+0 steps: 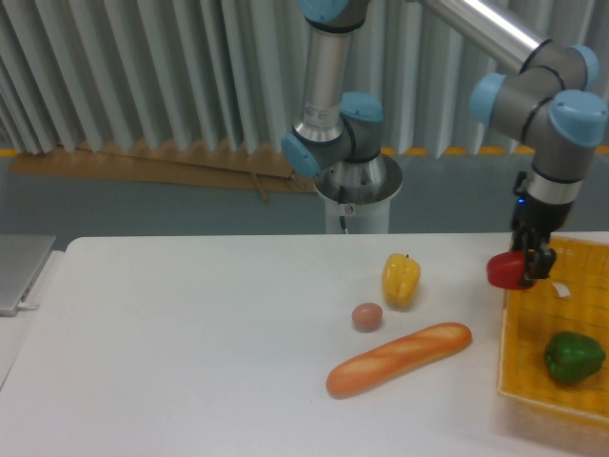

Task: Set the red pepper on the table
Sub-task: 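Lift the red pepper out of the basket toward the yellow pepper, then lower the red pepper past the bread loaf onto the table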

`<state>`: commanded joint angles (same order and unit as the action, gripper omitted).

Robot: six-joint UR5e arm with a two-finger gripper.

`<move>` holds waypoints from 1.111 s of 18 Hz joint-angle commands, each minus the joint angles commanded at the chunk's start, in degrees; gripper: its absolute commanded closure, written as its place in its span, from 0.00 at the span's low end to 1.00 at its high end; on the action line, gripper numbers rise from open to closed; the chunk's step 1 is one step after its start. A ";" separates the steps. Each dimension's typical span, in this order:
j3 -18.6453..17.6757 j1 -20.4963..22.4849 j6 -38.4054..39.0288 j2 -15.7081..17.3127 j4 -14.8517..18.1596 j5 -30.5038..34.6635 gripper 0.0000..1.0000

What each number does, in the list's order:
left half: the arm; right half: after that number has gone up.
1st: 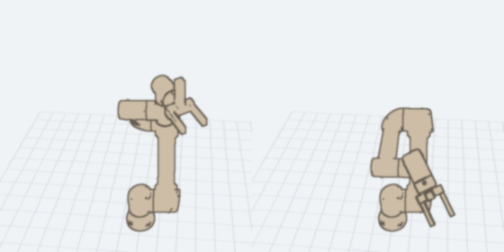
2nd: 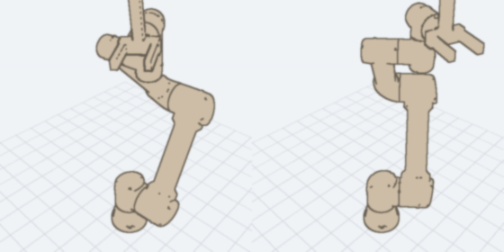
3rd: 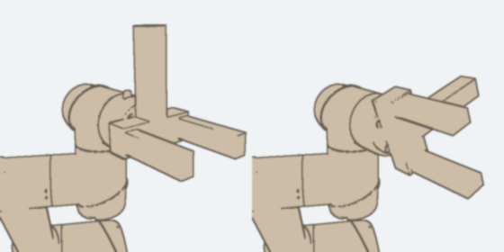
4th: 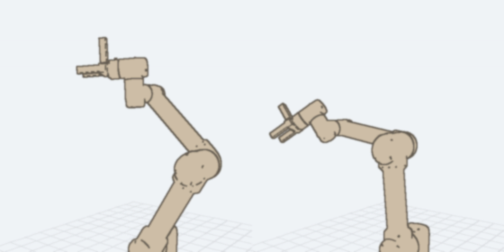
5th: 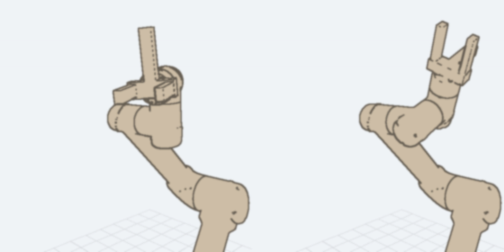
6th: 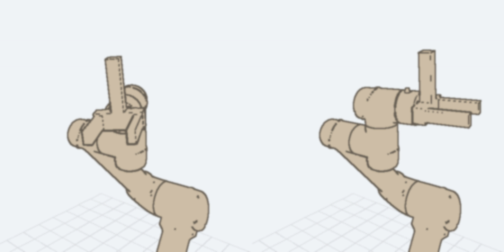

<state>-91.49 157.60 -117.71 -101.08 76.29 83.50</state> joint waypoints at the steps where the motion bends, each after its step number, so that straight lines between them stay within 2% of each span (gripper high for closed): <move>1: -0.17 -1.23 2.98 1.05 0.00 0.17 0.44; 8: -0.27 -11.69 24.78 2.46 -0.96 -0.35 0.44; 12: 0.70 -16.09 32.26 0.81 -4.12 -0.35 0.44; 14: 2.54 -17.41 34.21 -1.48 -5.18 0.09 0.44; 16: 2.90 -17.59 34.04 -3.15 -5.62 0.96 0.44; 20: 3.86 -17.77 34.12 -5.18 -7.56 3.07 0.44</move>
<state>-87.63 139.83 -83.58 -106.26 68.73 86.57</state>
